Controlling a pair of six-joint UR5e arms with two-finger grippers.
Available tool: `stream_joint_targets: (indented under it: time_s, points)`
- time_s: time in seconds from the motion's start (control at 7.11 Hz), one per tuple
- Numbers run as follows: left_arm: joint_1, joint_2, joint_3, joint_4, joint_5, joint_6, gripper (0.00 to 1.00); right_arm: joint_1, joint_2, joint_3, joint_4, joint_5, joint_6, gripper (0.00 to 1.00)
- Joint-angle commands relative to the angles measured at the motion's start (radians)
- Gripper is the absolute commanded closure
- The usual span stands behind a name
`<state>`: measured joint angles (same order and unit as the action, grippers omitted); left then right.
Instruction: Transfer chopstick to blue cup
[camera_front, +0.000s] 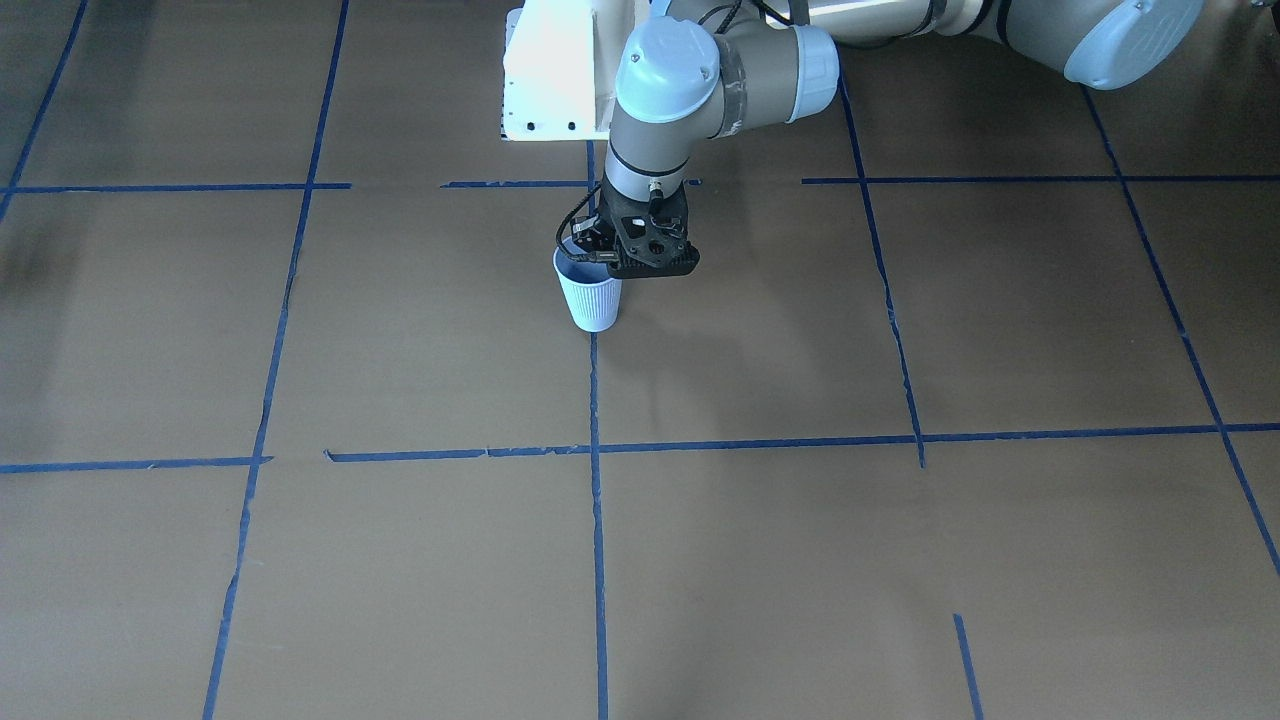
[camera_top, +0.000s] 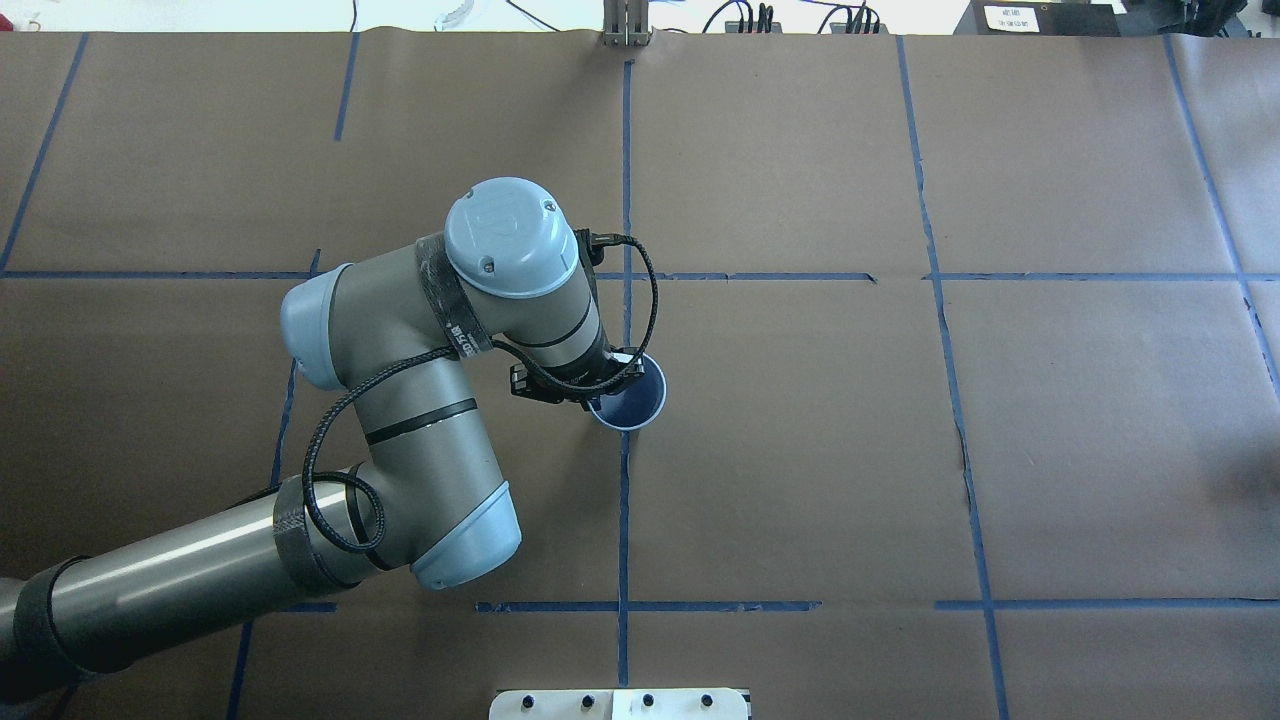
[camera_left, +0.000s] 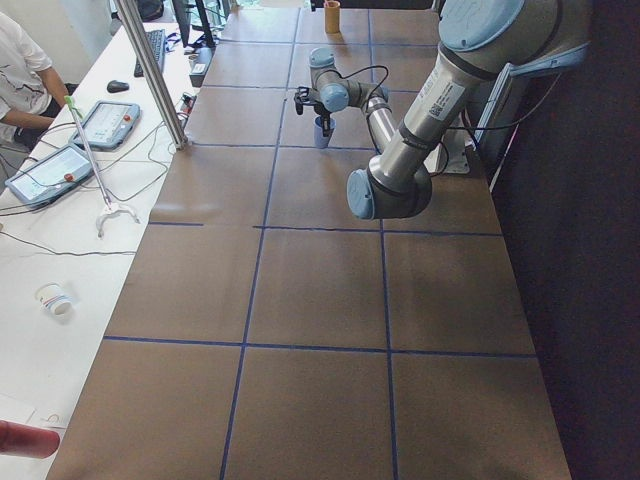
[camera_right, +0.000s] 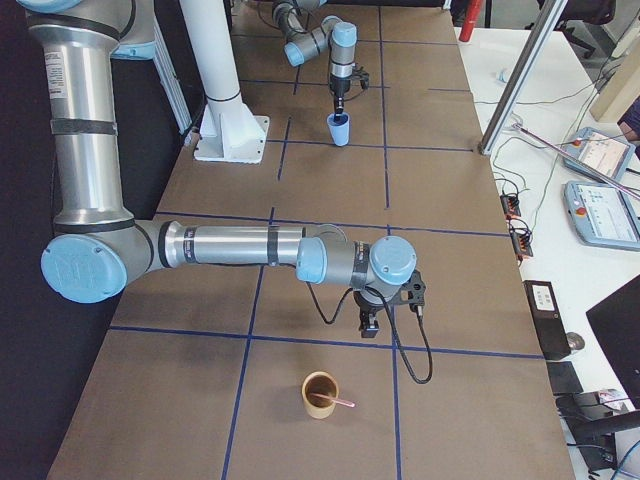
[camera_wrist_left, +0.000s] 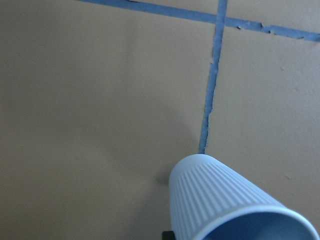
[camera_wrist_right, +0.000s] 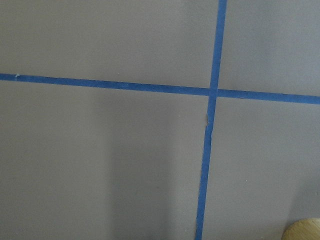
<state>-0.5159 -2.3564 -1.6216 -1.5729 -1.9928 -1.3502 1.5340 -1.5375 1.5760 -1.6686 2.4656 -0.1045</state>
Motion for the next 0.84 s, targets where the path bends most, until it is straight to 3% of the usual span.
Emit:
stream_joint_targets:
  time_s: [0.0, 0.14, 0.28, 0.56, 0.7]
  points:
    - [0.002, 0.017, 0.011, -0.022, 0.000, 0.002, 0.37, 0.000, 0.002, 0.005, 0.001, -0.001, 0.003, 0.00]
    - [-0.001, 0.020, -0.001, -0.063, 0.000, -0.001, 0.08, 0.002, -0.004, 0.015, 0.001, -0.016, -0.001, 0.00]
    - [-0.013, 0.032, -0.033, -0.062, 0.000, -0.003, 0.00, 0.033, -0.016, 0.013, 0.000, -0.057, 0.009, 0.00]
    - [-0.039, 0.095, -0.128, -0.061, 0.000, -0.003, 0.00, 0.171, -0.114, 0.013, 0.119, -0.111, 0.015, 0.01]
    - [-0.041, 0.103, -0.135, -0.061, 0.000, -0.003, 0.00, 0.208, -0.159, 0.007, 0.194, -0.146, 0.105, 0.01]
